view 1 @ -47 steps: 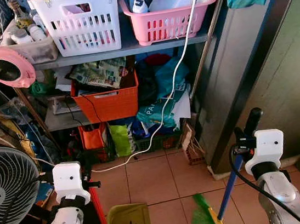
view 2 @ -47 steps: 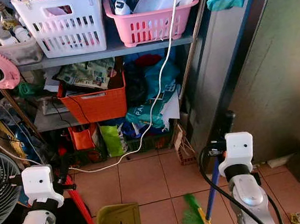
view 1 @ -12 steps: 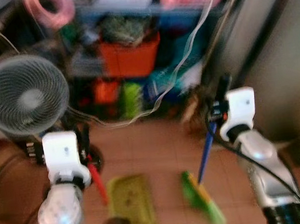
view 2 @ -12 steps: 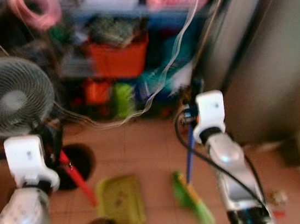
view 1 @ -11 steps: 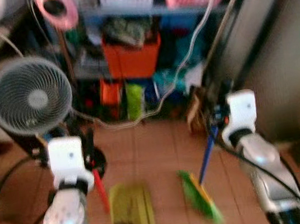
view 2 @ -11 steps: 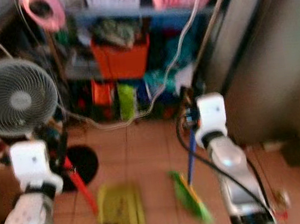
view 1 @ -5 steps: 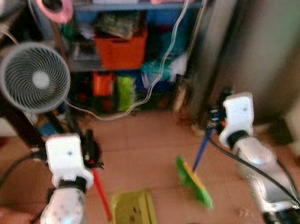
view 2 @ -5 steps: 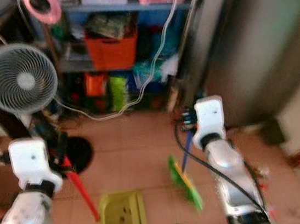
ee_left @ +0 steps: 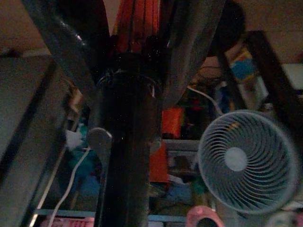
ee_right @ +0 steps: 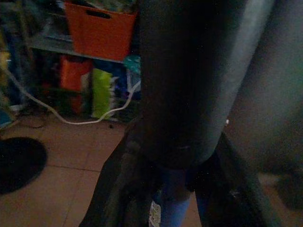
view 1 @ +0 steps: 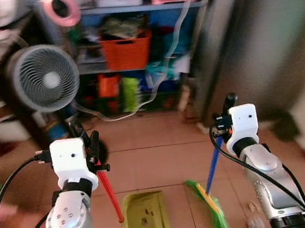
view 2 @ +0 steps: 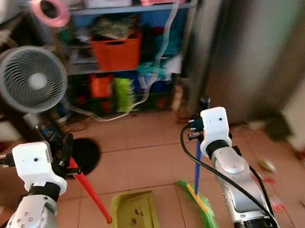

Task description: Sweep floor

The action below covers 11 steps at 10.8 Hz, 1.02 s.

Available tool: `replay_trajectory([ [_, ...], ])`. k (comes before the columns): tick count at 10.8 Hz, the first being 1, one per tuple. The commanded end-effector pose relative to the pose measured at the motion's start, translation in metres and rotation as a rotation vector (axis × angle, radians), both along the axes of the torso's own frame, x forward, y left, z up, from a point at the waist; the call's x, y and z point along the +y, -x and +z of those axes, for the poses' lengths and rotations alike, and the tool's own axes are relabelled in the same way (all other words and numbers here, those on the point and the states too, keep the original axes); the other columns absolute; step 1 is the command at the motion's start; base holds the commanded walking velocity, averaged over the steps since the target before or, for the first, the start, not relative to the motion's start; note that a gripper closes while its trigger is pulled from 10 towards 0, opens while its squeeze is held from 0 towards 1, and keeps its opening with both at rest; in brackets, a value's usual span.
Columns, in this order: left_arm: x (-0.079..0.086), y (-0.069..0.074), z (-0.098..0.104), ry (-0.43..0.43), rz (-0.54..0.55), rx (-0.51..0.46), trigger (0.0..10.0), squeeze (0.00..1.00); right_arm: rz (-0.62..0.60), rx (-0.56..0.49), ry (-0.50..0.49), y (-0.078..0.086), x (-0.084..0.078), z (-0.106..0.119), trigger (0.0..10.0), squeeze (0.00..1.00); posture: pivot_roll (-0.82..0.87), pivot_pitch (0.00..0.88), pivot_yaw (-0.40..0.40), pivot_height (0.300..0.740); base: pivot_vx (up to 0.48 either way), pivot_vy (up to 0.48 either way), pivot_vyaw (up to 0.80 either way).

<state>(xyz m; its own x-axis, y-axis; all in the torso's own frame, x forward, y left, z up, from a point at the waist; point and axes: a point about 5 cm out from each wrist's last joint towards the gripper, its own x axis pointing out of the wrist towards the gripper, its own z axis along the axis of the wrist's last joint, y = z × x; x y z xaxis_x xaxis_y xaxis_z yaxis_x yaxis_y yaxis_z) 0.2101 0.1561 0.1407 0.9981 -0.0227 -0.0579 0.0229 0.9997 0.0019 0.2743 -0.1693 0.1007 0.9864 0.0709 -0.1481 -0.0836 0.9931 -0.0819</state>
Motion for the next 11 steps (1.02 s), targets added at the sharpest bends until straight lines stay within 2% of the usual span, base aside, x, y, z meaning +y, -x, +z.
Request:
replay_trajectory([
  [1, -0.0033, -0.0037, 0.0089, 0.025, -0.024, -0.040, 10.0, 0.00, -0.010, -0.012, 0.010, -0.0019, -0.0024, 0.0036, 10.0, 0.00, 0.09, 0.050, -0.070, 0.740, 0.000, 0.480, -0.80],
  [2, -0.0057, -0.0037, 0.0110, 0.064, -0.040, -0.046, 10.0, 0.00, -0.014, -0.013, 0.011, -0.0028, -0.0035, 0.0039, 10.0, 0.00, 0.09, 0.054, -0.068, 0.740, 0.000, 0.480, -0.80],
  [6, -0.0069, -0.0074, 0.0162, 0.062, -0.066, -0.075, 10.0, 0.00, -0.017, -0.030, 0.016, -0.0086, -0.0029, 0.0070, 10.0, 0.00, 0.08, 0.065, -0.062, 0.740, 0.000, 0.480, -0.80],
  [11, -0.0091, -0.0075, 0.0158, 0.098, -0.098, -0.074, 10.0, 0.00, -0.024, -0.030, 0.020, -0.0091, -0.0041, 0.0056, 10.0, 0.00, 0.08, 0.069, -0.063, 0.740, 0.000, 0.480, -0.80],
])
